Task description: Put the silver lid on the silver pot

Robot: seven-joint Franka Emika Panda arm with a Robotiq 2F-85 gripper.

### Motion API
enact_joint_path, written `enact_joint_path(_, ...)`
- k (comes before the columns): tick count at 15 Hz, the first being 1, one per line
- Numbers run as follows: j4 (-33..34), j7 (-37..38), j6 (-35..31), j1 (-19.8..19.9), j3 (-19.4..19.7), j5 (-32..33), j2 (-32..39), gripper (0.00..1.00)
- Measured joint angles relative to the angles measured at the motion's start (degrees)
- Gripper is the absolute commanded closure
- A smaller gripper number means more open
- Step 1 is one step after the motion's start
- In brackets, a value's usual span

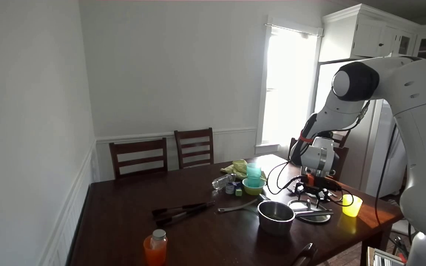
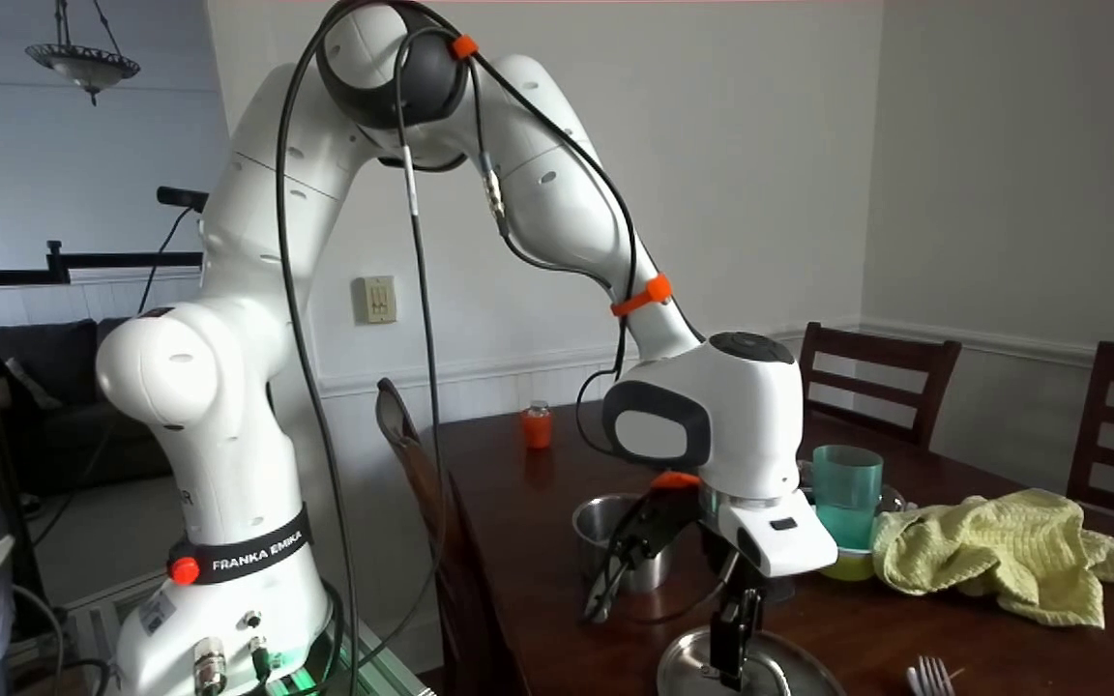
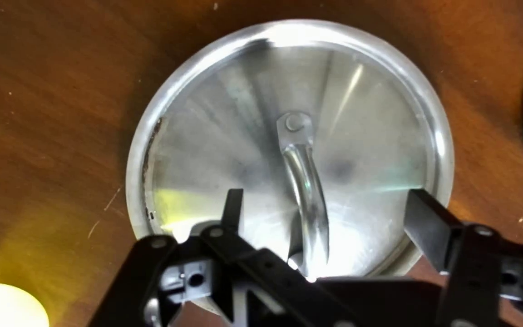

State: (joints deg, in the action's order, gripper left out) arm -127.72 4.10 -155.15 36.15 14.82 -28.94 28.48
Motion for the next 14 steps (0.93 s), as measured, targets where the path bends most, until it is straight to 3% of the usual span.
enact_joint_path(8,0.8,-0.4,0.0,1.1,-0.8,0.0,0.4,0.97)
enact_joint_path(10,0.9,-0.4,0.0,1.2,-0.8,0.0,0.4,1.00)
enact_joint_path(14,0.9,-0.4,0.0,1.2,-0.8,0.1,0.3,0.96)
